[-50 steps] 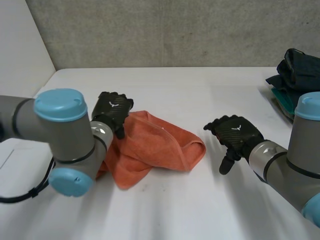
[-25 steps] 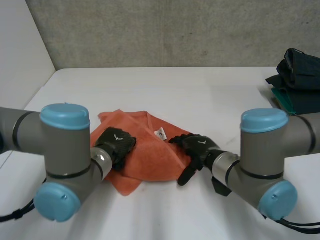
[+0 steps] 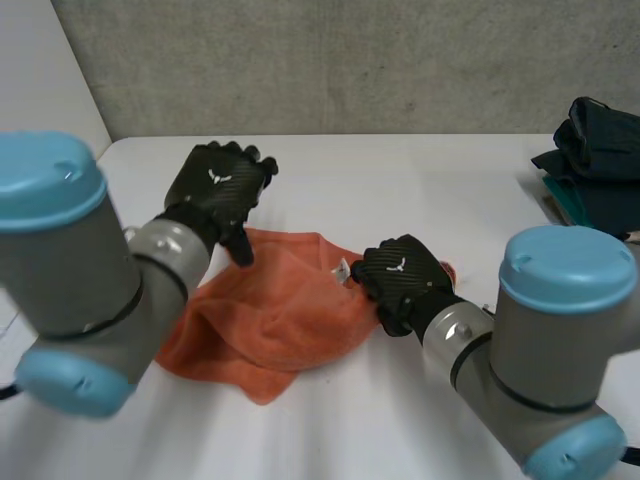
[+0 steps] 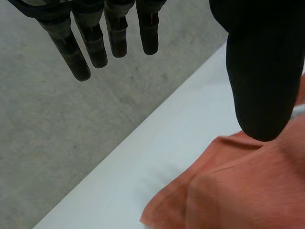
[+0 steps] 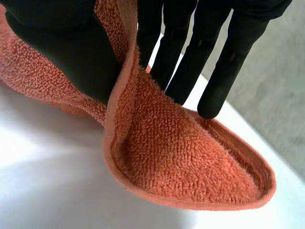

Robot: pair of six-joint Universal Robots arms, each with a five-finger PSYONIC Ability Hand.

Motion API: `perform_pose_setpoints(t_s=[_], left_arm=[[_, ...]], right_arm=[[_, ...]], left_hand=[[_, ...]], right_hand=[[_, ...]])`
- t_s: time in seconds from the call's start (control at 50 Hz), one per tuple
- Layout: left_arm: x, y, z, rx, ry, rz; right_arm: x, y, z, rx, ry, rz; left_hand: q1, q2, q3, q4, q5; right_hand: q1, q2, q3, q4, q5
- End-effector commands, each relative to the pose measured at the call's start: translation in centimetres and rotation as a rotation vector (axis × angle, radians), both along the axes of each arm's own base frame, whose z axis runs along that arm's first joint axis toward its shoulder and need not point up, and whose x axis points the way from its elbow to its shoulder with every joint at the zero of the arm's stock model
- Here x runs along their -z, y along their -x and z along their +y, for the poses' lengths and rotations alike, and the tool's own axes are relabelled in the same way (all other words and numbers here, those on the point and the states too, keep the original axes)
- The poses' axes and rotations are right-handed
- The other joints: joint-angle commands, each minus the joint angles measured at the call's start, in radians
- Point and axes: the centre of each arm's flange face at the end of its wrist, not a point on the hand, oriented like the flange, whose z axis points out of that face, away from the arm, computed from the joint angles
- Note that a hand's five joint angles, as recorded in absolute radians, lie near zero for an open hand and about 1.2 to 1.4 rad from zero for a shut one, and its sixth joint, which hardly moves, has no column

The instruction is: Fold the laundry.

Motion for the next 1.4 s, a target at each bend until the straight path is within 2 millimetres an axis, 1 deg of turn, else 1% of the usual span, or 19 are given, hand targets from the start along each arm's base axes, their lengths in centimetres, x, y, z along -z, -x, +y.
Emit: perform_pose_setpoints(t_s=[0.02,0.16,0.26,0.36,0.38,0.4,0.52,0.56,0.68,0.78,0.88,0.9,0.92,0.96,1.1,1.16,1.3,1.38,1.4], left_arm=[[4.8,1.6,-2.5,0.168,-0.121,-0.175],[8.3,2.0,-1.7,0.259,-0.245,-0.268],[9.2,2.5,-1.2,0.311,-0.273,-0.261],[9.0,2.8,-1.2,0.337,-0.274,-0.24],[8.9,2.8,-1.3,0.329,-0.272,-0.234],[8.7,2.7,-1.5,0.322,-0.268,-0.23],[7.4,2.4,-2.4,0.226,-0.227,-0.178],[5.1,1.9,-2.4,0.159,-0.166,-0.149],[1.1,0.5,0.2,0.109,-0.119,-0.077],[-2.7,-0.8,3.2,0.114,-0.066,0.009],[-3.8,-1.0,3.8,0.117,-0.019,0.046],[-3.8,-1.0,3.7,0.117,-0.013,0.053],[-3.7,-0.8,3.5,0.119,0.0,0.064],[-3.4,-0.5,3.2,0.125,0.01,0.068],[3.0,2.6,0.0,0.214,-0.103,0.023],[5.9,4.0,-0.2,0.341,-0.19,0.011],[9.1,5.0,1.0,0.51,-0.4,0.015],[9.9,5.2,2.1,0.567,-0.519,0.022],[9.8,5.1,2.0,0.565,-0.523,0.022]], right_arm=[[-1.7,0.0,2.1,-0.074,0.153,0.053],[-2.5,0.2,2.6,-0.083,0.18,0.033],[-2.8,0.2,2.7,-0.093,0.186,0.027],[-3.1,0.2,2.4,-0.091,0.192,0.023],[-3.1,0.2,2.4,-0.09,0.193,0.024],[-3.1,0.3,2.3,-0.089,0.193,0.026],[-3.7,0.2,1.9,-0.09,0.238,0.061],[-3.9,0.2,1.9,-0.098,0.248,0.085],[-6.0,0.3,1.0,-0.104,0.275,0.164],[-7.4,0.3,0.3,-0.094,0.287,0.168],[-8.8,0.4,0.3,-0.086,0.317,0.14],[-10.1,0.6,0.7,-0.088,0.347,0.119],[-10.6,0.7,1.1,-0.096,0.359,0.107],[-11.3,0.9,1.7,-0.113,0.374,0.092],[-11.5,1.0,3.1,-0.187,0.37,0.07],[-12.0,1.2,3.5,-0.191,0.382,0.061],[-12.0,1.3,3.4,-0.188,0.383,0.061],[-11.8,1.2,3.3,-0.189,0.378,0.064],[-11.8,1.3,3.3,-0.186,0.378,0.065]], left_hand=[[-0.025,-0.01,-0.01,-0.011,0.001],[-0.008,0.007,0.008,0.007,0.018],[0.115,0.13,0.13,0.13,0.141],[0.64,0.655,0.655,0.655,0.666],[1.019,1.034,1.034,1.034,1.045],[1.101,1.116,1.116,1.115,1.127],[1.102,1.117,1.117,1.116,1.128],[1.102,1.117,1.117,1.116,1.128],[1.102,1.117,1.117,1.116,1.128],[1.102,1.117,1.117,1.116,1.128],[1.102,1.117,1.117,1.116,1.128],[0.916,0.931,0.931,0.931,0.942],[0.344,0.36,0.36,0.359,0.37],[-0.024,-0.009,-0.009,-0.009,0.002],[-0.034,-0.019,-0.019,-0.019,-0.008],[-0.031,-0.016,-0.016,-0.017,-0.005],[-0.02,-0.004,-0.004,-0.005,0.006],[0.296,0.311,0.312,0.311,0.322],[0.658,0.673,0.673,0.673,0.684]], right_hand=[[0.315,0.231,0.211,0.197,0.272],[0.315,0.231,0.211,0.197,0.272],[0.315,0.231,0.211,0.197,0.272],[0.315,0.231,0.211,0.197,0.272],[0.315,0.231,0.211,0.197,0.272],[0.315,0.231,0.211,0.197,0.272],[0.315,0.231,0.211,0.197,0.272],[0.315,0.231,0.211,0.197,0.272],[0.315,0.231,0.211,0.197,0.272],[0.315,0.231,0.211,0.197,0.272],[0.315,0.231,0.211,0.197,0.272],[0.315,0.231,0.211,0.197,0.272],[0.315,0.231,0.211,0.197,0.272],[0.315,0.231,0.211,0.197,0.272],[0.315,0.231,0.211,0.197,0.272],[0.315,0.231,0.211,0.197,0.272],[0.315,0.231,0.211,0.197,0.272],[0.315,0.231,0.211,0.197,0.272],[0.315,0.231,0.211,0.197,0.272]])
